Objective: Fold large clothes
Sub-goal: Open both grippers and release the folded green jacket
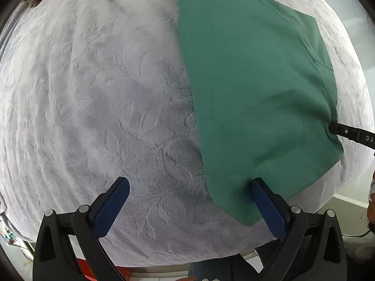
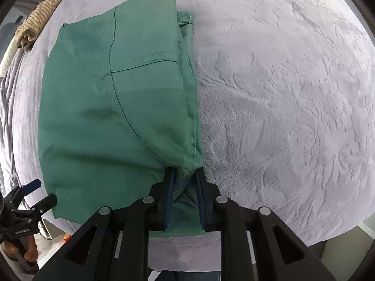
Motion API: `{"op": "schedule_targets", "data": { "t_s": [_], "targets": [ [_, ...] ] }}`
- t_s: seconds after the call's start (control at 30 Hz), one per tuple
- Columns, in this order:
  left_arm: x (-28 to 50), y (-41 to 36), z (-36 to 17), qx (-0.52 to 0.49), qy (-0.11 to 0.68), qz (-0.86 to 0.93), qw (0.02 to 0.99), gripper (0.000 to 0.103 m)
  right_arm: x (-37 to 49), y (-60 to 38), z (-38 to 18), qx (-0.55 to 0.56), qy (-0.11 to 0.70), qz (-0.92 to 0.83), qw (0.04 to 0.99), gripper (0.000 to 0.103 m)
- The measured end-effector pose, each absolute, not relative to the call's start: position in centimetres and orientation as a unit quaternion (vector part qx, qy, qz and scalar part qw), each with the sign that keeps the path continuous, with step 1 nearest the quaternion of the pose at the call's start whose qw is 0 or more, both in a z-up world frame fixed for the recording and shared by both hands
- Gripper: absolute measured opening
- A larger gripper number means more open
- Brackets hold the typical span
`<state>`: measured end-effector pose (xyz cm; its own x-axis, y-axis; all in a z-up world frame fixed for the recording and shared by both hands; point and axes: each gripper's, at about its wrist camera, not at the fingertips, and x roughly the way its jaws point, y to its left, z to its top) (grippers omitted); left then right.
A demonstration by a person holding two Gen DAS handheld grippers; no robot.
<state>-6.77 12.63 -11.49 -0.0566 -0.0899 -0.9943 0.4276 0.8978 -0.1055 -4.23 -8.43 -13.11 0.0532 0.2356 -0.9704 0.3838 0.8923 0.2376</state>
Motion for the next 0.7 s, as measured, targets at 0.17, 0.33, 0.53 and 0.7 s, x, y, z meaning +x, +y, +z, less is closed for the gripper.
{"op": "schedule_targets", "data": {
  "t_s": [0.17, 0.33, 0.53, 0.7],
  "targets": [
    [-7.0, 12.4, -11.5, 0.126, 0.699, -0.188, 0.678, 0.103, -4.7, -8.8, -12.7, 0.245, 0.688, -0.05, 0.681, 0.043],
    [-6.3, 12.5, -12.2, 0.099, 0.718, -0.189, 0.662, 0.103, -5.3, -9.9, -11.2, 0.252, 0.68, -0.049, 0.687, 0.058],
    [-6.0, 12.0, -11.6, 0.109, 0.711, -0.176, 0.672, 0.103, -5.0, -10.9, -9.5, 0.258, 0.677, -0.052, 0.688, 0.07],
    [-4.7, 11.8, -9.6, 0.12, 0.692, -0.153, 0.695, 0.103, -2.8, -11.0, -8.1, 0.256, 0.671, -0.05, 0.694, 0.08]
  ]
}}
